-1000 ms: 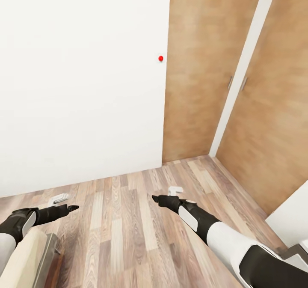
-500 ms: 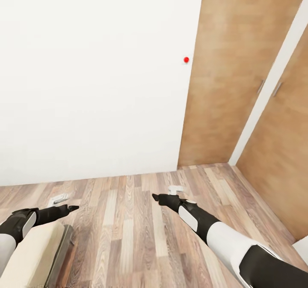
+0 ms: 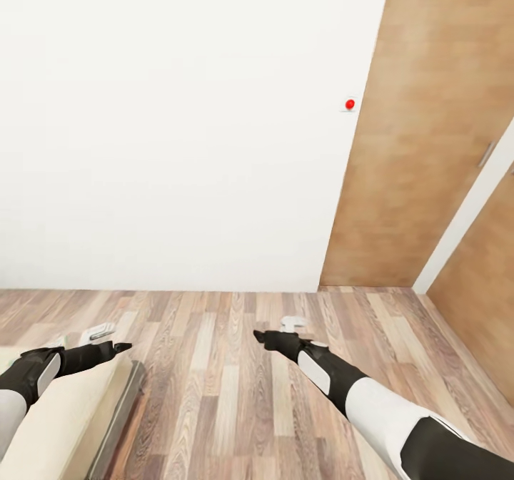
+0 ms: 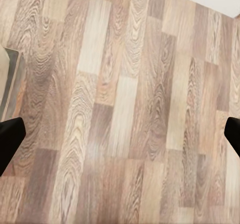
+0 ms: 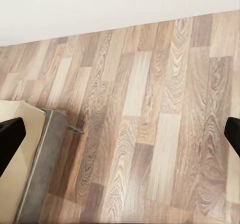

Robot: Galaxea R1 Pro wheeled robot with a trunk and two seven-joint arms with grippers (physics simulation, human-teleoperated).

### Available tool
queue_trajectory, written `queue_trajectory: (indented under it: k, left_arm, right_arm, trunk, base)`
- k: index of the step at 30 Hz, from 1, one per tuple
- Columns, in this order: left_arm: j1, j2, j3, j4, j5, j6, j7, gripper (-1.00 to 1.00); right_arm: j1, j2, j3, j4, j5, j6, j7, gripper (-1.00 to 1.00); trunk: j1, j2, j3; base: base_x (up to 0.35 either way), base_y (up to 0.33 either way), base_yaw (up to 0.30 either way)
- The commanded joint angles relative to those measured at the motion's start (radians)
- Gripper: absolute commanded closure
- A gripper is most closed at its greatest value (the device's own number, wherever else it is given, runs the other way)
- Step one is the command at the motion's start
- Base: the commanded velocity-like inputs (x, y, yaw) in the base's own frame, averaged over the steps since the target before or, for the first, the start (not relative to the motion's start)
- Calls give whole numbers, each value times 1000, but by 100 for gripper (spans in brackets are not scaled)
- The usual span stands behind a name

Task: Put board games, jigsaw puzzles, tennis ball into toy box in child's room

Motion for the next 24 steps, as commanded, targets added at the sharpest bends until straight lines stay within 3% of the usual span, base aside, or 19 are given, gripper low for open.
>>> queue_trajectory:
  k: [1,14,24]
  left_arm:
    - [-1,-1,8,-1,-4,9,-5,-100]
    - [-1,-6,8,-1,-8,9,-5,-100]
    - [-1,-7,8,-1,-8,9,-5,-100]
  right_arm:
    - [0,-1,3,0,-6,2,3,-100]
    - [6,-1,3,0,-5,-12,6,-100]
    - [6,0,4,0,-4,-14,4,-100]
  trunk:
    - [1,-2,-2]
    - [1,-2,-1]
    - [1,-2,0]
  base:
    - [107,-169,171]
    - [101,-173,40]
    - [25,-46,1]
